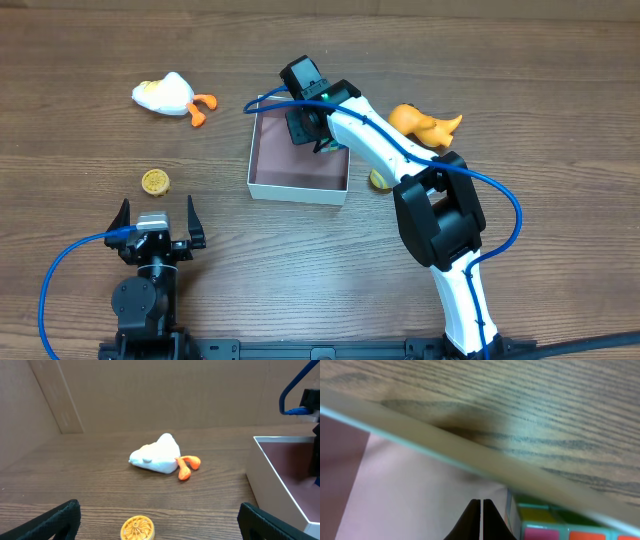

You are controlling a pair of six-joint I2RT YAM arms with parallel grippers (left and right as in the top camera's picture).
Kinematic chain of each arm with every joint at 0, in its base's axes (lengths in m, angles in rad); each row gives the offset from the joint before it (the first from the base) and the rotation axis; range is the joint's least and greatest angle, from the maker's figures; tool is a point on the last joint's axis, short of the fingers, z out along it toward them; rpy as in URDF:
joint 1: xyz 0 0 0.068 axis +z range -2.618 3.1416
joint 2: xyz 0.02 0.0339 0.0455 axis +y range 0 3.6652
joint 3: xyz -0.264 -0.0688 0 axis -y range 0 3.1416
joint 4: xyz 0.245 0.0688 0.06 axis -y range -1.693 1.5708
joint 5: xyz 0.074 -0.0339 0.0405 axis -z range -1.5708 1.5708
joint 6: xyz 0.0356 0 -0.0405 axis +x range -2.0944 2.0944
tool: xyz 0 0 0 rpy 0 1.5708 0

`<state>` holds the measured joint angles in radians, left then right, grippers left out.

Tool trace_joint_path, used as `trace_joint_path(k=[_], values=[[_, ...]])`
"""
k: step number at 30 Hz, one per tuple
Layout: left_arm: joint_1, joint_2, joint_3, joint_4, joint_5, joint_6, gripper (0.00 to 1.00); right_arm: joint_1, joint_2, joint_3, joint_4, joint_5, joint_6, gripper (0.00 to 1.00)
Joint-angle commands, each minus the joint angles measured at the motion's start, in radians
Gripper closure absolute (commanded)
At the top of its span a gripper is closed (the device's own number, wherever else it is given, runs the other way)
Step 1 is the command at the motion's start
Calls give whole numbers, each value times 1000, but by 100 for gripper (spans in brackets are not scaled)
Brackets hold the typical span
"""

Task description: Pack container

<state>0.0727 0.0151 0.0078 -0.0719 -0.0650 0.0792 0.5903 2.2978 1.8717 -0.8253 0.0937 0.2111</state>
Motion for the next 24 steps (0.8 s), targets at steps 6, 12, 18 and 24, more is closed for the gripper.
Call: trace_joint_path(k=[6, 12, 18, 24], values=[[6, -4, -3, 4, -13, -16, 0, -3, 6, 5, 47, 43, -3, 94], [6, -4, -3, 4, -13, -16, 0, -3, 4, 45, 2, 98, -8, 96], [6, -4, -3, 4, -13, -16, 0, -3, 4, 61, -16, 116, -19, 96], [6, -4, -3, 4, -13, -16, 0, -3, 4, 61, -15, 121, -18, 96]])
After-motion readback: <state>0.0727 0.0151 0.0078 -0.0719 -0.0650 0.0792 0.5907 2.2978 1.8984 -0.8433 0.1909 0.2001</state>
